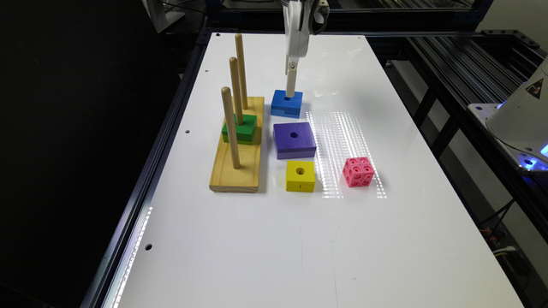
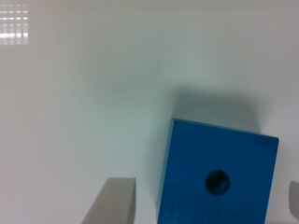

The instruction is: Pick up blue block.

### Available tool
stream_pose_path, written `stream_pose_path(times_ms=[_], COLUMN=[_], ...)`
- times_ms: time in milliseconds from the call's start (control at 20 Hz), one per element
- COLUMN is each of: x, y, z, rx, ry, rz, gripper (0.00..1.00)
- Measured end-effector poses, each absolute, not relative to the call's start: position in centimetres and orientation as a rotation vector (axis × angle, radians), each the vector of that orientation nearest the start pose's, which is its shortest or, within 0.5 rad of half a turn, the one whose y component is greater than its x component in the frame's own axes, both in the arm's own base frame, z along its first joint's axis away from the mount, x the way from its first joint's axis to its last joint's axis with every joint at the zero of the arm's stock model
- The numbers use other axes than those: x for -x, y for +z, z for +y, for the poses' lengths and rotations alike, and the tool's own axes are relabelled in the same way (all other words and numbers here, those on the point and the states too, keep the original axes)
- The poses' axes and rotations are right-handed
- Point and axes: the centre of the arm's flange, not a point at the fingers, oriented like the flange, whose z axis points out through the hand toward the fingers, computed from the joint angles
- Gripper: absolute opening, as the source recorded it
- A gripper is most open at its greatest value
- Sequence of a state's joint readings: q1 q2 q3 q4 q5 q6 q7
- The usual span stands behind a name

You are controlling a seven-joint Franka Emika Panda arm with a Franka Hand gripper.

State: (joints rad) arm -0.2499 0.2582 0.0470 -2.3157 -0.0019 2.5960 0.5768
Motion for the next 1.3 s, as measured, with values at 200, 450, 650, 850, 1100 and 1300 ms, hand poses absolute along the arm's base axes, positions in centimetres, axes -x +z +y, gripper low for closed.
stream_pose_path(times_ms=[200, 450, 650, 850, 1100, 1300], x=[-51.6, -51.7, -51.9, -52.0, -52.3, -52.5], y=[23.0, 22.1, 21.9, 20.8, 19.8, 19.8], z=[-10.6, -10.1, -9.6, -9.4, -9.4, -9.5], rx=[2.892, 2.893, 2.892, 2.89, 2.887, 2.886], ry=[-0.022, -0.024, -0.027, -0.027, -0.032, -0.035], rz=[1.189, 1.178, 1.173, 1.171, 1.171, 1.171], gripper=[1.0, 1.0, 1.0, 1.0, 1.0, 1.0])
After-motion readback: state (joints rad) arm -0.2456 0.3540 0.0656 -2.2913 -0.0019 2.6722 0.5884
